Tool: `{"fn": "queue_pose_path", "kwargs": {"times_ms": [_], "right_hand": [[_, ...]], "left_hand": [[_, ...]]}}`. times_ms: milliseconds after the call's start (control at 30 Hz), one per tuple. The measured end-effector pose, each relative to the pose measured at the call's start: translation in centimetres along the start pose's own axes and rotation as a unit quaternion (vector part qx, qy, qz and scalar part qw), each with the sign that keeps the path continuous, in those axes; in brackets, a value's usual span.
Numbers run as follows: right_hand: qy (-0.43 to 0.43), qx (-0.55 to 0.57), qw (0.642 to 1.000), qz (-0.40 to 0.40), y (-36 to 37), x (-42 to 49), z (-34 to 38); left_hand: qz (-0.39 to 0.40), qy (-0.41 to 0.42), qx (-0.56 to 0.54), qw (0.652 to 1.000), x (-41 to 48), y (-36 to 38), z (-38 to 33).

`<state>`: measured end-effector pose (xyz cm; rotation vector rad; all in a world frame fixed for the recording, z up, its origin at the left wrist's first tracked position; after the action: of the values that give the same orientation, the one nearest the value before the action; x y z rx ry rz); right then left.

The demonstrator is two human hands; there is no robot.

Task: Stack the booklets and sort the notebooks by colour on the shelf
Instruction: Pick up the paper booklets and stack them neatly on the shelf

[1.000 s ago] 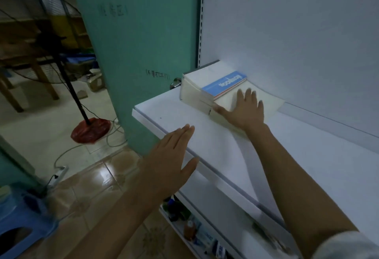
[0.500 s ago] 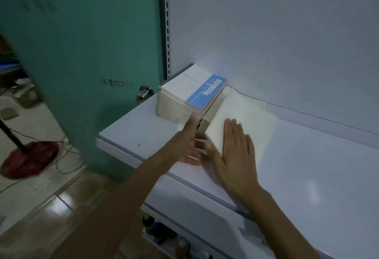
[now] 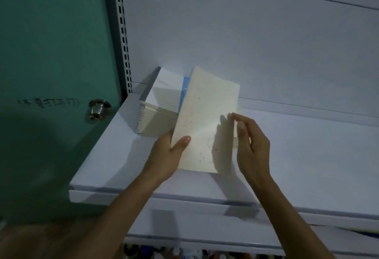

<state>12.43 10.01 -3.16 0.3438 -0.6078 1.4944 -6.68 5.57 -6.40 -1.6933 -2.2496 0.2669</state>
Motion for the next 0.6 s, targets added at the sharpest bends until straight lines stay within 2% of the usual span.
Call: {"fn": "queue_pose_path", "kwargs": {"times_ms": [33,67,100,133,200,233,300,367,433,500,533,600], "right_hand": [[0.01,-0.034,0.999,-0.026,0.4,1.1,0.0],[0.036,-0.079,0.996,-0.018,1.0,2.0,-0.4],[0.068,-0.138,0.988,0.032,1.7,2.6,-1.1],[0.087,-0.223,0.964,0.115,2.5,2.4,-2.0],[0.062,-0.369,0.893,0.25,3.7,0.6,-3.5],[0.034,-0.395,0.879,0.265,3.6,-0.4,-3.7],[-0.008,-0.367,0.904,0.219,2.7,-1.8,-3.2],[-0.021,-0.298,0.947,0.117,1.6,-2.1,-2.1],[0.04,-0.209,0.977,0.013,0.5,-1.6,-1.2],[0.091,-0.1,0.987,-0.09,-0.3,-1.0,0.2],[0.07,-0.082,0.987,-0.121,-0.4,-0.9,1.4],[-0.009,-0.111,0.989,-0.099,1.2,-1.5,4.2]], "left_hand": [[-0.023,-0.004,-0.02,1.0,0.0,-1.3,0.5],[-0.04,-0.009,-0.04,0.998,0.0,-2.4,1.2],[-0.05,-0.015,-0.055,0.997,0.0,-3.3,1.9],[-0.055,-0.022,-0.068,0.996,-0.1,-3.9,2.5],[-0.054,-0.026,-0.107,0.992,-0.4,-4.6,3.2],[-0.05,-0.025,-0.133,0.99,-0.4,-4.7,3.4],[-0.046,-0.038,-0.186,0.981,-0.3,-4.9,3.6],[-0.039,-0.056,-0.214,0.974,-0.2,-5.1,3.7],[-0.031,-0.061,-0.215,0.974,-0.1,-4.9,3.9],[-0.014,-0.044,-0.195,0.98,-0.3,-4.7,3.7],[-0.003,-0.026,-0.175,0.984,-0.3,-4.5,3.5],[0.01,0.002,-0.136,0.991,-0.3,-4.4,3.3]]}}
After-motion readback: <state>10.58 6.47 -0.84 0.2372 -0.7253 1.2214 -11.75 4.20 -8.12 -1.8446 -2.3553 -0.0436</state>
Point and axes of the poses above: each hand's wrist, its own x-axis towards the middle knuckle, its own y-axis out of the palm, z = x × y, the point moved 4 cm from there along x, towards the middle knuckle, and after that the axes turned 12 degrees about x, right-handed, at the moved point
